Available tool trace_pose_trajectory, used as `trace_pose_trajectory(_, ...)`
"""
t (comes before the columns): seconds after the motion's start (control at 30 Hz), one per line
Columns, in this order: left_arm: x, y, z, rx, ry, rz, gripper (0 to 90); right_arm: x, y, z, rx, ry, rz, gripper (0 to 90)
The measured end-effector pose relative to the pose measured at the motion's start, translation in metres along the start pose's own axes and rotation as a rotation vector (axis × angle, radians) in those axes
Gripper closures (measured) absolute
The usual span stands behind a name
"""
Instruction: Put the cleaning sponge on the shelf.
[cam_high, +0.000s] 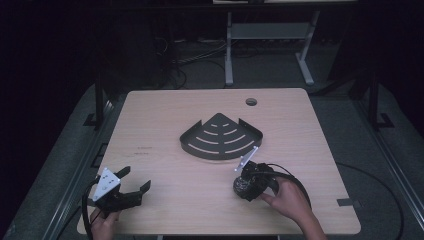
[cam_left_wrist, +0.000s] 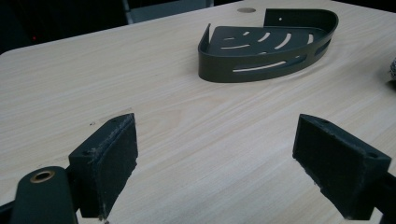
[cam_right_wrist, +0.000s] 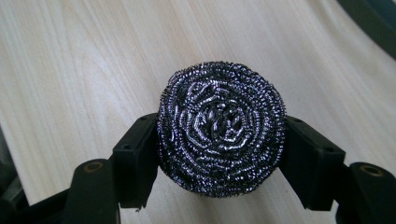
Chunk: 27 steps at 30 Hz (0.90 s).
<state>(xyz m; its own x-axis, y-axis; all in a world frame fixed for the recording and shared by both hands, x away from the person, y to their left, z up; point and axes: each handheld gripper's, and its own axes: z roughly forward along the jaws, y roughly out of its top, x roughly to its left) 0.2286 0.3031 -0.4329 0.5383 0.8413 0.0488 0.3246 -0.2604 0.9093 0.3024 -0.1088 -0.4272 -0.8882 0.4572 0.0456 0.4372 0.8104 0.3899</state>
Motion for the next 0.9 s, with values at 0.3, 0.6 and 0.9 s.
trace_pose_trajectory(0.3, -0.001, 0.000, 0.000, 0.001, 0.001, -0.001, 13.3, -0.005, 0.008, -0.012, -0.020, -0.004, -0.004, 32.7)
trace_pose_trajectory(0.6, -0.001, 0.000, 0.000, 0.001, 0.004, 0.001, 13.3, -0.010, 0.021, -0.023, -0.032, -0.006, -0.013, 32.8)
trace_pose_trajectory(0.9, -0.001, 0.001, 0.000, -0.001, 0.001, -0.001, 13.3, -0.017, 0.032, -0.029, -0.018, 0.008, -0.020, 32.9)
